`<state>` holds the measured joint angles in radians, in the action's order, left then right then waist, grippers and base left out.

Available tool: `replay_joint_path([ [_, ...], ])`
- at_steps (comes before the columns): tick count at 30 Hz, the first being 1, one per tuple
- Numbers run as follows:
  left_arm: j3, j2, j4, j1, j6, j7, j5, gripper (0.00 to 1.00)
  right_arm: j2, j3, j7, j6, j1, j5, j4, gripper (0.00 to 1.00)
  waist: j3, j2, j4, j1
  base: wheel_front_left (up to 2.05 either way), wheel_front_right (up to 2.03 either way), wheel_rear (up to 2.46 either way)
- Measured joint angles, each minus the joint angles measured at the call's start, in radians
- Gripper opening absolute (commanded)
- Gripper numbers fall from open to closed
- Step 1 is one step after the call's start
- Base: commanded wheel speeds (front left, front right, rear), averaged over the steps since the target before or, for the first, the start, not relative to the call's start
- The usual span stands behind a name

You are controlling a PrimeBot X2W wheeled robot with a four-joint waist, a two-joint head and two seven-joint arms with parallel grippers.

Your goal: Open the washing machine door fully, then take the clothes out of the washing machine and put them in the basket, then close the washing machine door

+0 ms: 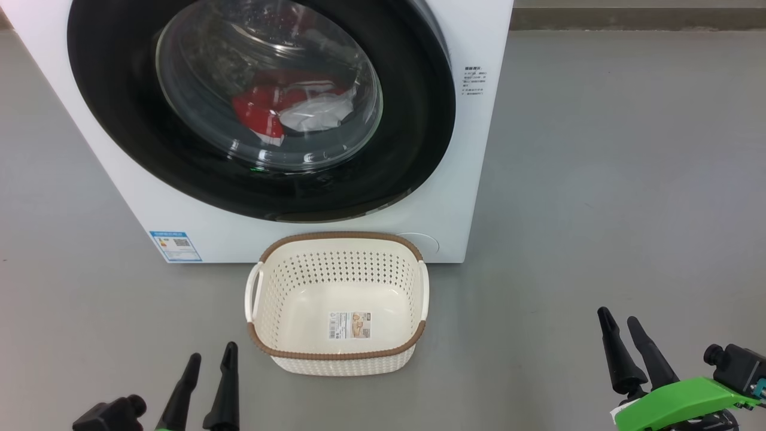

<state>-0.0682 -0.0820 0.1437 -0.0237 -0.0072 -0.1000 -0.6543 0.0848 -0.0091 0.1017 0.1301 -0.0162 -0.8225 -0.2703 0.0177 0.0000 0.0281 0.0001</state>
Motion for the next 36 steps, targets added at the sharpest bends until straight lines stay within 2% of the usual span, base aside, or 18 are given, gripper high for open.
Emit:
replay_joint_path([
  [24,-0.061,-0.037,-0.06,-0.019,0.061,-0.067,0.266,1.0,0.009,0.003,0.066,0.0,-0.023,0.235,0.025,1.0,0.008,0.0,0.0,0.0,0.0,0.0,0.0],
  [36,-0.062,-0.037,-0.092,-0.037,0.059,-0.1,0.386,1.0,0.007,-0.032,0.1,0.0,-0.055,0.343,0.041,1.0,0.013,0.0,0.003,0.0,0.0,0.0,0.0],
])
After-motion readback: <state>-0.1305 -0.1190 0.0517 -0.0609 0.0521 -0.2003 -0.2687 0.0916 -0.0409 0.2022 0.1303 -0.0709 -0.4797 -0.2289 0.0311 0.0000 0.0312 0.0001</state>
